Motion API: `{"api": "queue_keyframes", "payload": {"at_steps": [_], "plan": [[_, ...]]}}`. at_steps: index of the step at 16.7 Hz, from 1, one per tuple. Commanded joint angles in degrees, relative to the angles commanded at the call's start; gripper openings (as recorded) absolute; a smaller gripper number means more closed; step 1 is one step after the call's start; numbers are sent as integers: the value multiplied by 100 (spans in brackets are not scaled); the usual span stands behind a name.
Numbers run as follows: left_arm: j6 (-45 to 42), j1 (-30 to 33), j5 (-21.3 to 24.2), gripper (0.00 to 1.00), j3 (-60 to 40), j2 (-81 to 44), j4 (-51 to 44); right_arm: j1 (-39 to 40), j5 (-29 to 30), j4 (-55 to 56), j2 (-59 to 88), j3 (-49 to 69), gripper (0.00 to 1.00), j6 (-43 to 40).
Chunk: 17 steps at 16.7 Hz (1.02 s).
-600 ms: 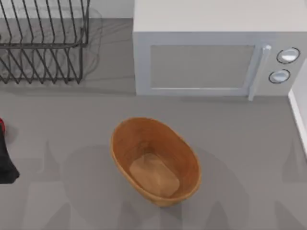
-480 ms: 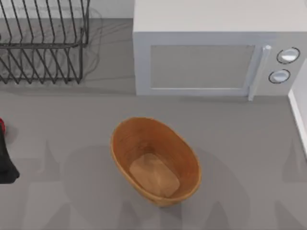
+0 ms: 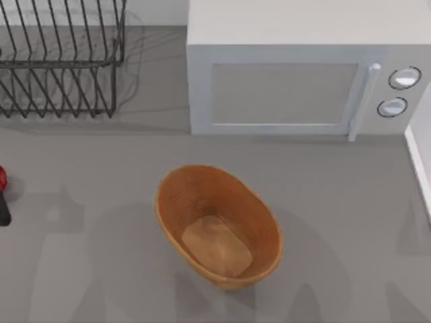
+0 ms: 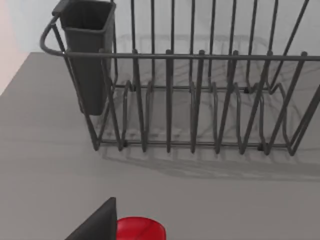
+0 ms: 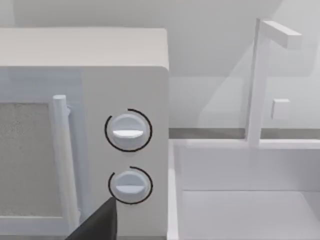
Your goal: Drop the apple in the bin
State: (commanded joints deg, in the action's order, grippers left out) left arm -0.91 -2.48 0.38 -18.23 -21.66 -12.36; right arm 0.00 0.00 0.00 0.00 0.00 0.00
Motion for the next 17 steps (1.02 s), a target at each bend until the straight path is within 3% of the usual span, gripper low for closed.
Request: {"api": "queue_keyframes", "payload": {"at_steps": [10,17], "plan": [[-204,-527,111,100,-3881,-5961,-2891,0,0,0,0,0,100,0],[-310,-790,140,100,-5867,-8487,-4150,0,0,0,0,0,100,0]]}}
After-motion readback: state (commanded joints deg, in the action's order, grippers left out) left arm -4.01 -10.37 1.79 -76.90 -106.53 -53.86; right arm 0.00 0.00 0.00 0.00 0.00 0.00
